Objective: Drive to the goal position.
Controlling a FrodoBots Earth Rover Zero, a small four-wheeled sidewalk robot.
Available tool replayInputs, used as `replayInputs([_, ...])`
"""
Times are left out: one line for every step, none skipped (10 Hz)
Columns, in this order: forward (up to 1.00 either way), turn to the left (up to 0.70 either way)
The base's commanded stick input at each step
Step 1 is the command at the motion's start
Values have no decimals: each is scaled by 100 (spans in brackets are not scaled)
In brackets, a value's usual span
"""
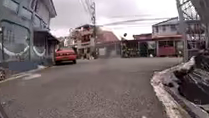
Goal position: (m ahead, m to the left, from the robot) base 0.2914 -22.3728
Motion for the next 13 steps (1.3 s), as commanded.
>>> replayInputs([70,0])
replayInputs([70,0])
replayInputs([70,0])
replayInputs([70,0])
replayInputs([70,0])
replayInputs([70,0])
replayInputs([70,0])
replayInputs([70,0])
replayInputs([70,0])
replayInputs([70,-13])
replayInputs([70,-13])
replayInputs([70,-13])
replayInputs([70,-13])
